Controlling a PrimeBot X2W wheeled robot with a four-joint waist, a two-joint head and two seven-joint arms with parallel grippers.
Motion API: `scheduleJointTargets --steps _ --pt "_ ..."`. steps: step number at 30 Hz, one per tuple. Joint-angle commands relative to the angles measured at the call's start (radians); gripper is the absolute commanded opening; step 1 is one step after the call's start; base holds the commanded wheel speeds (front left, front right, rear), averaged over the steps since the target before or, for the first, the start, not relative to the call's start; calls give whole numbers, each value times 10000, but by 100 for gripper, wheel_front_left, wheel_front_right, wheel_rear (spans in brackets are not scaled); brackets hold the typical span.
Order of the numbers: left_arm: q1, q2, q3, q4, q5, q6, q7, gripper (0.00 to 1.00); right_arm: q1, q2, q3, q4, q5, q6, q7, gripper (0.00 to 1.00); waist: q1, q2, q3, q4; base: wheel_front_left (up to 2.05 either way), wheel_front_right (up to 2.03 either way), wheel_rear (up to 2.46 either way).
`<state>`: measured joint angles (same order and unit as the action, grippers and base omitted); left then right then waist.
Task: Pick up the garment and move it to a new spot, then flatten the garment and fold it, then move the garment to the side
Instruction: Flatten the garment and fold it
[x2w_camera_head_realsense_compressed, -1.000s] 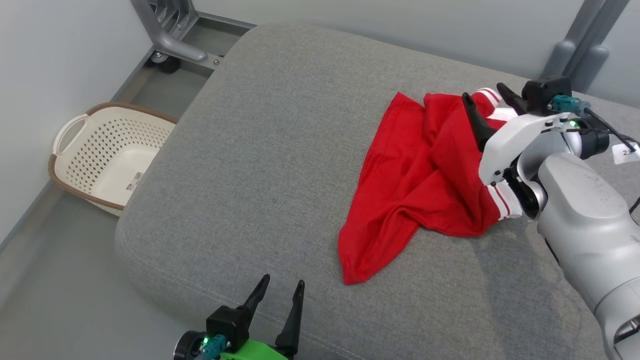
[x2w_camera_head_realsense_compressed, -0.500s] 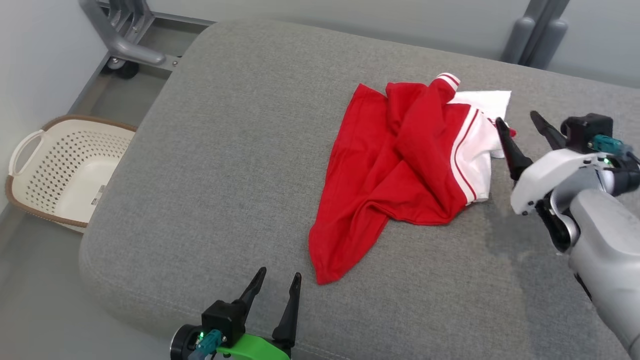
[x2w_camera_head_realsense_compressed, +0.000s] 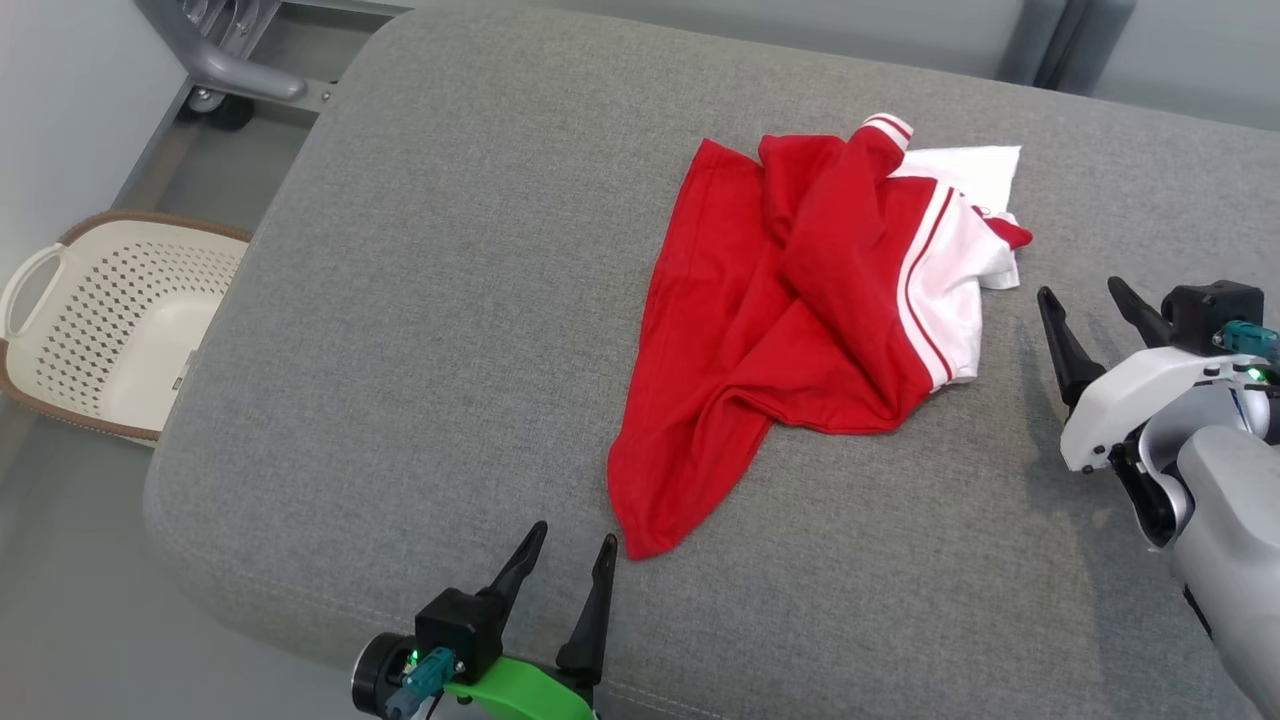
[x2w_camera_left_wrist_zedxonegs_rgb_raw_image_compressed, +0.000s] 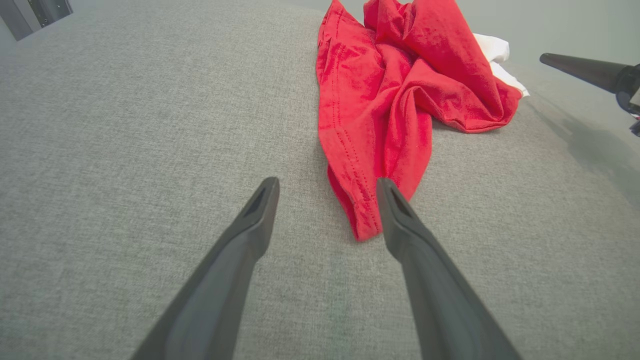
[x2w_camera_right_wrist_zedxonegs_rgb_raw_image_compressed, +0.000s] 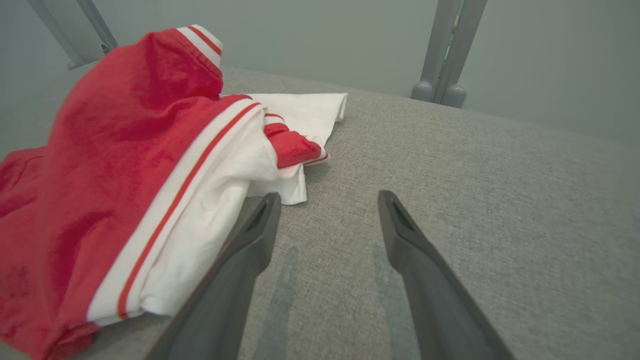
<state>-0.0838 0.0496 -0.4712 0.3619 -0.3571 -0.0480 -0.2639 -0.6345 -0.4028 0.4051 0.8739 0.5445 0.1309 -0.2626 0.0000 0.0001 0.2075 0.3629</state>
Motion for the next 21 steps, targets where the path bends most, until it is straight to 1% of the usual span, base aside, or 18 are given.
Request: scheduleJointTargets --steps 1,7,14,17,18,19,20,21 --pt "-175 25 -10 -13 1 39 -3 100 -185 3 -36 100 -111 -4 -25 100 0 -1 224 221 0 0 0" --pt "-262 23 -108 -47 21 68 -3 100 -569 58 -86 467 -252 -4 -26 100 0 -1 559 579 0 0 0" --pt "-440 23 -270 -90 134 49 -2 100 -1148 49 -252 1207 -407 -4 -27 100 0 -1 994 984 0 0 0" --pt "-510 22 -242 -129 232 57 -2 100 -1400 113 -169 1543 -433 -4 -23 100 0 -1 1114 1115 0 0 0" --pt "-502 23 -216 -116 228 66 -2 100 -1439 165 -120 1672 -397 -4 4 89 0 -1 1133 1140 0 0 0" --pt "-494 23 -200 -115 244 68 -2 100 -1498 210 -75 1779 -351 -4 13 48 0 -1 1145 1155 0 0 0" --pt "-494 22 -198 -115 267 73 -2 100 -1536 274 -57 1874 -259 -4 24 0 0 -1 1150 1162 0 0 0" --pt "-488 22 -185 -116 276 90 -2 100 -1557 309 -27 1946 -214 -4 22 0 0 -1 1140 1155 0 0 0"
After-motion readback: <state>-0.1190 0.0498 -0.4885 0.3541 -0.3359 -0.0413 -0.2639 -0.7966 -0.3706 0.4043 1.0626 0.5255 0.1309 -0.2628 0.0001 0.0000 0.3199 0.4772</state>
